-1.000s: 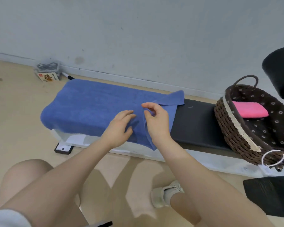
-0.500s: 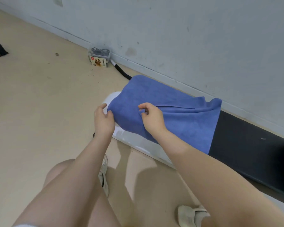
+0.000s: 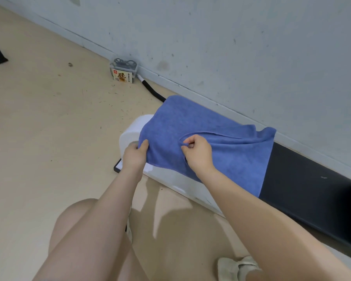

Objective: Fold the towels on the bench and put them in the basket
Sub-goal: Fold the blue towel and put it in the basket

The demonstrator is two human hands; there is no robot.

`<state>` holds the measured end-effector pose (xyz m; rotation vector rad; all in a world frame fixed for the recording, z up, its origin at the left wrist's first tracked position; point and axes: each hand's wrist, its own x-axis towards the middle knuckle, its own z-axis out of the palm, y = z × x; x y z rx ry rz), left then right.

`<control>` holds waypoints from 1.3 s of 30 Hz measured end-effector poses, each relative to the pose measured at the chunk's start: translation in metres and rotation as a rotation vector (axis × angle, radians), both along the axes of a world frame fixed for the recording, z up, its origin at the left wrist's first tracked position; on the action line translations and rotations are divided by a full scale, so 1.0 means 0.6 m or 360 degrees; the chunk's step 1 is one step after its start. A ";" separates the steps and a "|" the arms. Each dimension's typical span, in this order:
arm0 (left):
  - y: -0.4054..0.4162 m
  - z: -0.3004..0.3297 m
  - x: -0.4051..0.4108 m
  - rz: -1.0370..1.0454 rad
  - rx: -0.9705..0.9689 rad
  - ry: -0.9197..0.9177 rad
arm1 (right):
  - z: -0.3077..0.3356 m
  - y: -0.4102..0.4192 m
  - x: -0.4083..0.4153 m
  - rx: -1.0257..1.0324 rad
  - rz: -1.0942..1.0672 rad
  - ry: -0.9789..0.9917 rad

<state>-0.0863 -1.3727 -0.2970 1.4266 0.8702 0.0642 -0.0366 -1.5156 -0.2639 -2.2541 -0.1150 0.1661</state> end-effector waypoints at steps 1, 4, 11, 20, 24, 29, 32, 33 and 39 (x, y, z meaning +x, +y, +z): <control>-0.010 0.008 -0.006 0.0041 0.0044 -0.0114 | 0.005 0.000 -0.004 -0.0024 -0.0024 0.0007; -0.042 0.034 -0.021 -0.0136 0.0174 -0.0405 | 0.018 -0.009 -0.020 0.0056 -0.0058 0.0042; -0.138 0.084 -0.014 -0.0696 0.0119 -0.0594 | 0.062 -0.090 -0.053 0.0275 -0.0157 -0.0136; -0.244 0.110 -0.012 -0.0577 0.0149 -0.0695 | 0.093 -0.195 -0.088 0.0068 -0.0319 -0.0485; -0.267 0.107 -0.021 -0.0577 0.0101 -0.0695 | 0.088 -0.209 -0.094 -0.0034 -0.0229 -0.0459; -0.284 0.109 -0.028 -0.0559 0.0153 -0.0680 | 0.083 -0.220 -0.099 0.0083 -0.0255 -0.0356; -0.289 0.115 -0.029 -0.0593 0.0221 -0.0678 | 0.081 -0.225 -0.101 0.0320 -0.0292 -0.0275; -0.290 0.117 -0.029 -0.0612 0.0222 -0.0679 | 0.081 -0.227 -0.100 0.0395 -0.0296 -0.0251; -0.295 0.123 -0.024 -0.0683 0.0228 -0.0647 | 0.082 -0.242 -0.096 0.0657 -0.0284 -0.0151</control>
